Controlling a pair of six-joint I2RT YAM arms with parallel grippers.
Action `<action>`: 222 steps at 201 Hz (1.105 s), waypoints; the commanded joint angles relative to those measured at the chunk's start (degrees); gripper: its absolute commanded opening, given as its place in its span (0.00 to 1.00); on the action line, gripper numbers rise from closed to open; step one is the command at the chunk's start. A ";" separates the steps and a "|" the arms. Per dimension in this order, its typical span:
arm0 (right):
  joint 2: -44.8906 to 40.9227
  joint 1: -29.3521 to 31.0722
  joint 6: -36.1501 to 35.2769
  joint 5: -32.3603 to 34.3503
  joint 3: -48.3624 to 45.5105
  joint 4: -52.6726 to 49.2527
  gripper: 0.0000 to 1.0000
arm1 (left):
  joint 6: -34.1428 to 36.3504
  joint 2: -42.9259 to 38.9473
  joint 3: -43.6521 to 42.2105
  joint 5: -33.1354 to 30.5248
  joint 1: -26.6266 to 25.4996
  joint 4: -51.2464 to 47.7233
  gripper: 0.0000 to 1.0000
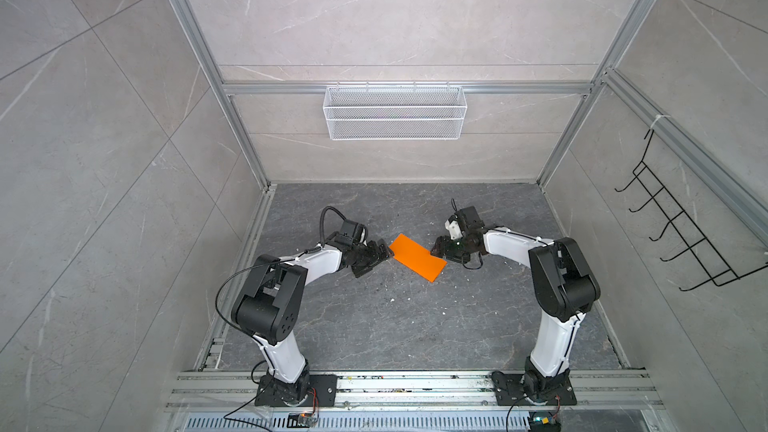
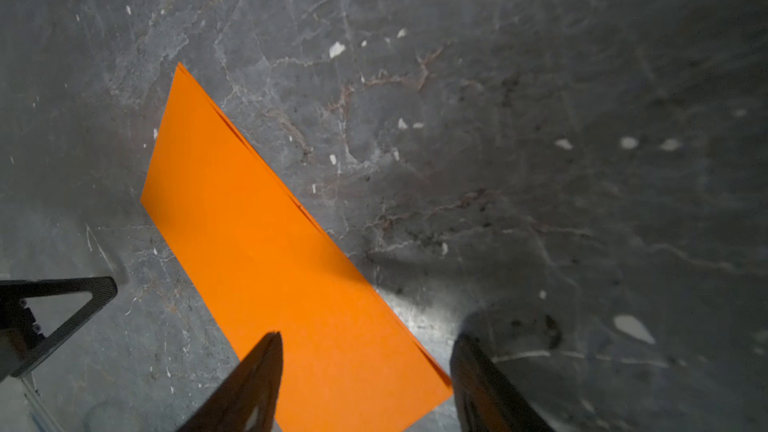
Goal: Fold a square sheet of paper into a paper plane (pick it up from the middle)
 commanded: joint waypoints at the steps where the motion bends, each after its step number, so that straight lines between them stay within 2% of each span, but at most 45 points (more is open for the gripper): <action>1: -0.83 1.44 0.21 -3.91 -5.25 -0.87 0.66 | -0.01 -3.60 -0.87 -2.04 0.02 -0.73 0.97; 26: -3.72 5.83 3.65 -6.62 -11.28 4.37 0.66 | 0.22 -6.15 -2.78 -3.66 0.11 -1.56 0.98; 54: -5.53 12.92 11.35 -8.84 -16.07 13.65 0.64 | 0.37 -9.87 -5.09 -5.52 0.11 -2.52 0.98; 78: -6.81 16.38 16.04 -9.32 -18.26 20.95 0.63 | 0.45 -12.43 -6.83 -5.65 0.11 -2.61 0.97; 98: -10.63 16.45 18.26 -8.89 -20.81 26.82 0.63 | 1.29 -12.91 -7.22 -3.67 0.06 -2.09 0.97; 129: -17.27 14.64 18.20 -4.25 -22.31 25.31 0.66 | 2.03 -11.26 -5.06 -0.94 -0.57 -1.89 0.96; 153: -16.19 11.06 18.23 -7.10 -21.60 24.26 0.65 | 1.25 -8.44 -2.19 -0.52 -2.06 -1.93 0.93; 170: -13.66 9.71 18.78 -10.15 -20.64 24.60 0.63 | 0.42 -6.01 -0.72 -1.24 -2.83 -0.89 0.89; 202: -10.66 9.65 20.49 -12.82 -18.93 24.60 0.61 | 0.76 1.18 3.92 3.68 -2.86 0.02 0.72; 222: -10.43 9.67 21.47 -13.05 -18.93 24.22 0.61 | 1.33 3.78 5.57 2.76 -2.88 -1.80 0.68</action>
